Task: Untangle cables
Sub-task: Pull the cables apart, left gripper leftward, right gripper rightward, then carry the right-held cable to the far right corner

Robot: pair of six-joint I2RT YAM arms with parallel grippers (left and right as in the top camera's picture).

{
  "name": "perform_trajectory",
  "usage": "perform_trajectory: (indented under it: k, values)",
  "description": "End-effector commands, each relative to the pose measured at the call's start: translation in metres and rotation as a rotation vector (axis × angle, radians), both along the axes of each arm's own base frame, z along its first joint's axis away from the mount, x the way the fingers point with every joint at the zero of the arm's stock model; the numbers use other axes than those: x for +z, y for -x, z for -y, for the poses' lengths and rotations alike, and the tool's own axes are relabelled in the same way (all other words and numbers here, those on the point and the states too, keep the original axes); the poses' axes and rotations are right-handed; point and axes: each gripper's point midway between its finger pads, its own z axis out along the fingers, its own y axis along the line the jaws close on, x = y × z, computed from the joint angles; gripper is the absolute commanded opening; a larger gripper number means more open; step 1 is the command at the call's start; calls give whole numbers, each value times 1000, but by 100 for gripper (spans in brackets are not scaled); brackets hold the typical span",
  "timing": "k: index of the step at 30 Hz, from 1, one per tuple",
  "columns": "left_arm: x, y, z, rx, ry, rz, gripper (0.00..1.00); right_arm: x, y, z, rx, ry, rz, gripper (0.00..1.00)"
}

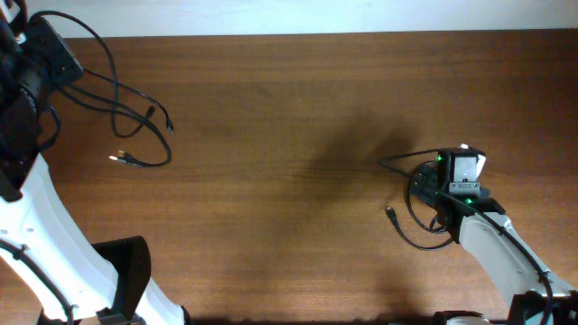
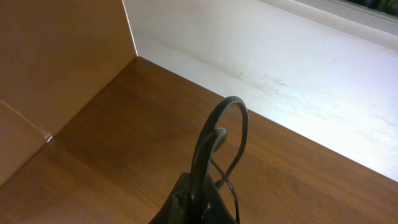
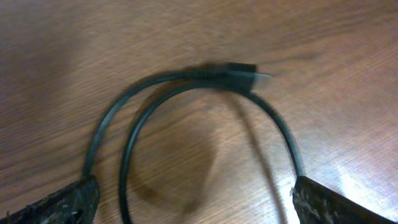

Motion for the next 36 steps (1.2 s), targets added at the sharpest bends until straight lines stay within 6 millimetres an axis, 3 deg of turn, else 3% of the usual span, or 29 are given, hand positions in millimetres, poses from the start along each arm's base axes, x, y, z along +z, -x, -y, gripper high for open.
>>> perform_trajectory:
  k: [1,5,9,13,16,19,31,32,34,36]
  values:
    - [8,6,5,-20,5,28,0,16,-19,-8,54,-22,43,99]
    - [8,6,5,-20,5,29,0,-4,-16,-12,-21,-99,14,99]
    - [8,6,5,-20,5,29,0,-37,-10,-8,-301,-223,2,99]
    - [8,6,5,-20,5,29,0,-32,-23,-9,-558,-381,113,99]
    - [8,6,5,-20,5,29,0,-10,-50,-23,-519,-470,158,99]
    - [8,6,5,-20,5,26,0,1,-63,-20,-517,-459,207,99]
    - [7,6,7,-32,13,27,0,-50,-65,-25,-604,-506,140,97]
    - [7,6,7,-32,12,27,0,-55,-65,-25,-597,-498,128,76]
    - [7,5,7,-32,13,28,0,-68,-59,-27,-602,-499,85,14]
    - [7,5,7,-32,12,28,0,-78,-51,-29,-621,-501,41,4]
